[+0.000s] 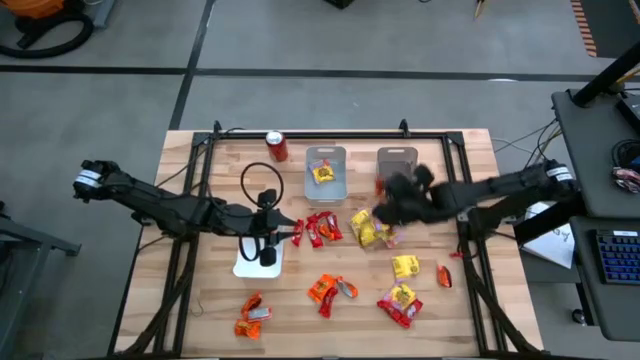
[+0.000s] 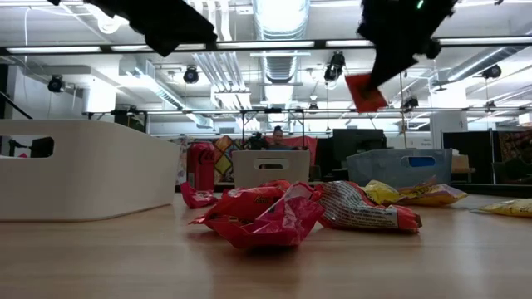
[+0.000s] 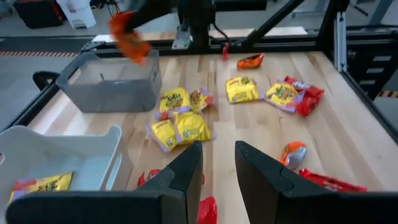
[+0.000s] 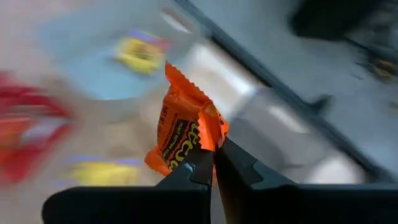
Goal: Sort candy
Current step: Put the orange candy into the black bin
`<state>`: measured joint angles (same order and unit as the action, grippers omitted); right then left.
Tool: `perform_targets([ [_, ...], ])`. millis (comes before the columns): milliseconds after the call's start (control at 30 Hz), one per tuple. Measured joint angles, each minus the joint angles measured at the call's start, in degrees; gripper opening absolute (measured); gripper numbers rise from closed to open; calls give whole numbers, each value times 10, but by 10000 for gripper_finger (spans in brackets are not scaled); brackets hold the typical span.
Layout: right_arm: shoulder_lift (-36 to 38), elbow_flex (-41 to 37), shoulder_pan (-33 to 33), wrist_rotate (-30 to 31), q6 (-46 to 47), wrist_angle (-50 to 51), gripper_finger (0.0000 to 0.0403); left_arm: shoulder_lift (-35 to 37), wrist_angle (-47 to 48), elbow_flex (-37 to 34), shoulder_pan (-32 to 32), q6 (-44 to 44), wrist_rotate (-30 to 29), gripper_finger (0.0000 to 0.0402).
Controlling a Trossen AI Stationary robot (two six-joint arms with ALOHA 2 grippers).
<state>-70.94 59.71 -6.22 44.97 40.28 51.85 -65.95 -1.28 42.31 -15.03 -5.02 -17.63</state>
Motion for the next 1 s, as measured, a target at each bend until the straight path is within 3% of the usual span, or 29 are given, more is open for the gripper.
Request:
perform_targets([
  [100, 0, -10, 88, -12, -17, 33, 9, 0, -1, 10, 0, 0, 0, 80],
  [233, -1, -29, 199, -82, -28, 49, 9, 0, 0, 13, 0, -5, 0, 80],
  [400, -16, -65, 282, -137, -85, 10, 9, -5, -1, 19, 0, -11, 0, 80],
  [800, -18, -74, 299, -140, -93, -10, 10, -23, 0, 19, 0, -30, 0, 80],
  [1000, -18, -75, 299, -144, -93, -22, 35, -25, 0, 19, 0, -31, 0, 80],
])
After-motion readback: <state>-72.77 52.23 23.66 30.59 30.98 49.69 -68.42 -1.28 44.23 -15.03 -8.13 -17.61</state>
